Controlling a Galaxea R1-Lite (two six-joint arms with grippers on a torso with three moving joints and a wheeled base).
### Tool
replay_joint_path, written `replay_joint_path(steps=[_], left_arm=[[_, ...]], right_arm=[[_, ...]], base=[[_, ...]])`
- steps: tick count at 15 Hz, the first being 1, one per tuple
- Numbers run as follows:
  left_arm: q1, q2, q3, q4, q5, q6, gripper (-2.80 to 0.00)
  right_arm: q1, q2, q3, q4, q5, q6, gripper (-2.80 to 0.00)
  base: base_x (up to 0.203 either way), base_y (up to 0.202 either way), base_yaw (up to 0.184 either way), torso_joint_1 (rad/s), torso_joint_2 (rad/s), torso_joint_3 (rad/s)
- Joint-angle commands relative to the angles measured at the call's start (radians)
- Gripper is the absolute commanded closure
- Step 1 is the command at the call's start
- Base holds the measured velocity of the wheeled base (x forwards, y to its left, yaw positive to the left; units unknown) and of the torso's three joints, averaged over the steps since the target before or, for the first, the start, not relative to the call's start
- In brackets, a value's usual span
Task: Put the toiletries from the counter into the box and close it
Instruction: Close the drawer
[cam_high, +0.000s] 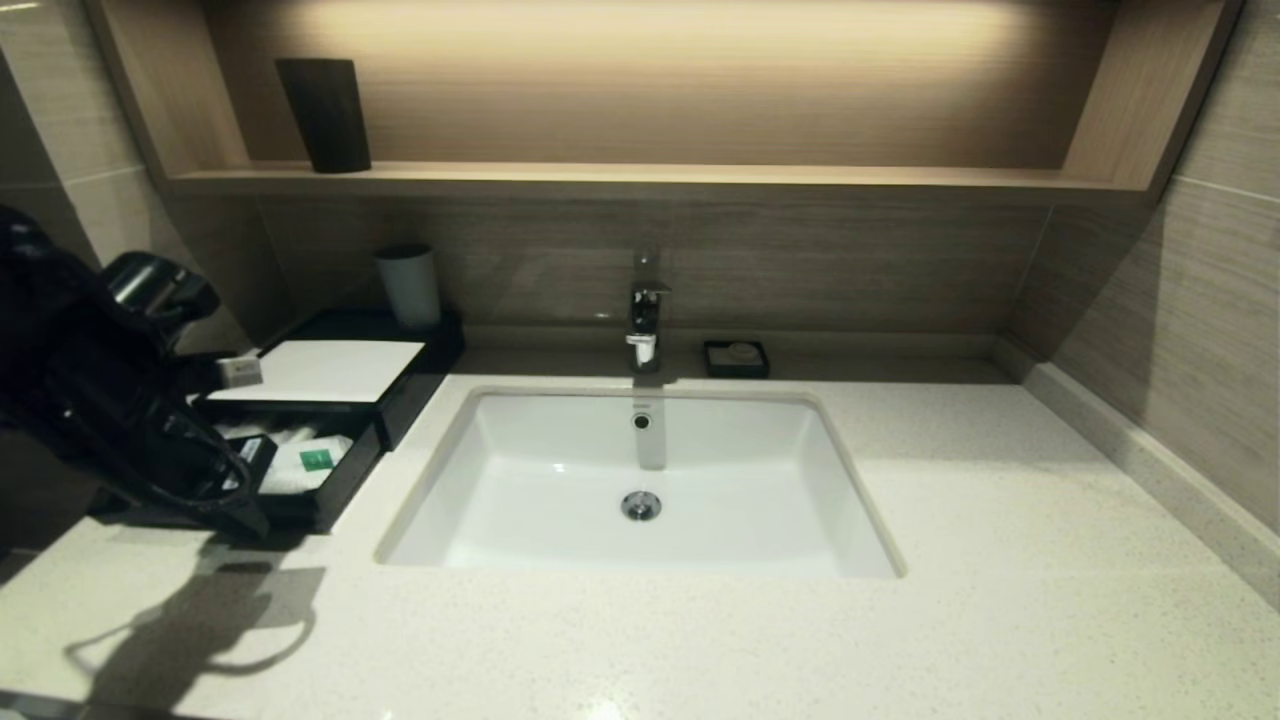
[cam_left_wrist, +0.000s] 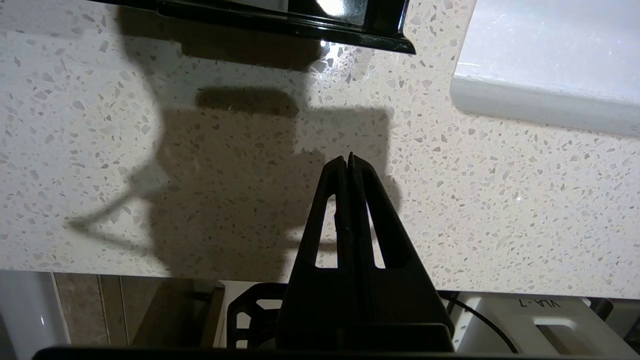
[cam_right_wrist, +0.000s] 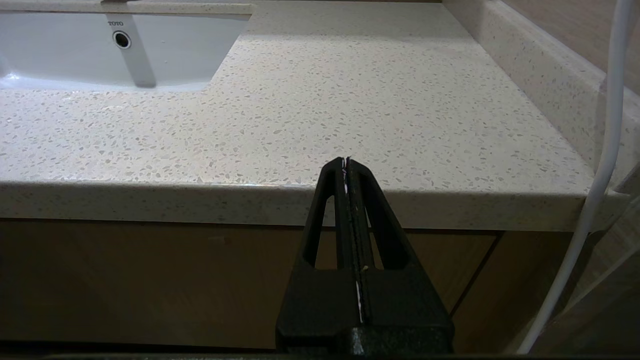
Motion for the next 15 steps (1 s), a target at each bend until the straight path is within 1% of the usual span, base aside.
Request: replay_joint_path(steps=[1,5,12,15], left_arm=[[0.000,0.014,0.003,0.003,-0.001,-0.002,0.00],[0.000,0.028,0.001,-0.012,0.013,-0.009,0.00],[0.000,0.039,0.000,-0.040,0.015,-0.012,0.00],[-0.001,0.051,-0.003,-0.081,0.017,-0.041,0.00]], right_arm=[[0.000,0.000,0.000,0.000,0.000,0.000,0.00],[0.000,-0.001,0.000,0.000,0.000,0.000,0.00],[0.000,0.000,0.000,0.000,0.000,0.000,0.00],[0.000,0.000,0.000,0.000,0.000,0.000,0.00]], base=[[0.000,0.000,0.000,0.000,0.00,0.000],[0.000,0.000,0.000,0.000,0.00,0.000],[0.000,0.000,0.000,0.000,0.00,0.000],[0.000,0.000,0.000,0.000,0.00,0.000]])
